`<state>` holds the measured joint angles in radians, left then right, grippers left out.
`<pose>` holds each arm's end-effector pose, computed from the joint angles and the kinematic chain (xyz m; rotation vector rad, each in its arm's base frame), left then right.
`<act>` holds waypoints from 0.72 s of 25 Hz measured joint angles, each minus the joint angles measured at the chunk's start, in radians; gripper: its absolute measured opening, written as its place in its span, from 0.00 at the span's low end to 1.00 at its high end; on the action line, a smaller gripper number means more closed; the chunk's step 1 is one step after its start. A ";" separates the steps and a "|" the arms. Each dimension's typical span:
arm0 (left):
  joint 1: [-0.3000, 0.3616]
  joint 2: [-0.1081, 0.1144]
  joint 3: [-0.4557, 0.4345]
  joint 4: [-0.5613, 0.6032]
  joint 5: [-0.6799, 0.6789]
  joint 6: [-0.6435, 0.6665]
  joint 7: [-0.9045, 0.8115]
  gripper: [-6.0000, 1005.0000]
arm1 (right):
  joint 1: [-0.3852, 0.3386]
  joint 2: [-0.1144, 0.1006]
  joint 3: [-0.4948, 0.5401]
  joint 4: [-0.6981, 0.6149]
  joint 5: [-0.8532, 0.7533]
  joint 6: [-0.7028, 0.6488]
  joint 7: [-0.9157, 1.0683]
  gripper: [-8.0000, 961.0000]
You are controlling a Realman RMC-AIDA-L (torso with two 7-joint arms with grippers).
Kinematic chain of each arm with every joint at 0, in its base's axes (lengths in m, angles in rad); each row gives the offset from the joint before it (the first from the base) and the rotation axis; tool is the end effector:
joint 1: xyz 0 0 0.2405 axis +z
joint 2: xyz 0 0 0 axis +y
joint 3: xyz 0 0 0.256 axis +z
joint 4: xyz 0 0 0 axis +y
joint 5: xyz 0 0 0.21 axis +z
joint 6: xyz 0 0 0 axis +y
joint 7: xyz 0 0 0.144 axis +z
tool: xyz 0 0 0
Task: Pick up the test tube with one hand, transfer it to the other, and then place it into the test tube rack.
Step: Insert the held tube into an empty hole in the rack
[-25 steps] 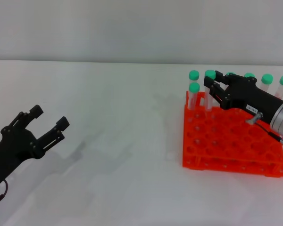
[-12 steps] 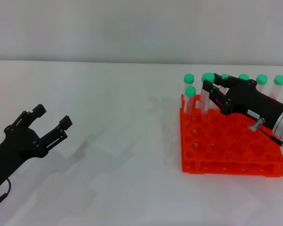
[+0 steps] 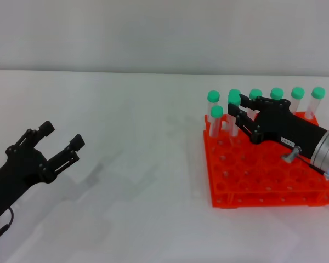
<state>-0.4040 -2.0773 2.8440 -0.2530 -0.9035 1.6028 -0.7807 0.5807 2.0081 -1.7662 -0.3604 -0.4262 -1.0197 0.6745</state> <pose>-0.3371 0.2728 0.0089 -1.9926 -0.6246 -0.9942 0.2296 0.3796 -0.0455 -2.2789 0.3406 0.8367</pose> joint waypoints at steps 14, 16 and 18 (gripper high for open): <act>-0.002 0.000 0.000 0.000 0.008 -0.002 0.000 0.89 | -0.011 0.004 0.004 0.007 0.002 0.001 -0.037 0.30; -0.002 0.000 0.000 0.000 0.009 -0.002 0.000 0.89 | -0.016 0.003 0.010 0.007 0.007 0.002 -0.037 0.30; -0.003 0.000 0.000 0.000 0.010 -0.002 0.000 0.89 | -0.019 0.003 0.022 0.008 0.009 0.003 -0.037 0.31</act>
<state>-0.4065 -2.0769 2.8440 -0.2531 -0.8934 1.6011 -0.7807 0.5621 2.0108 -1.7446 -0.3528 -0.4171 -1.0167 0.6371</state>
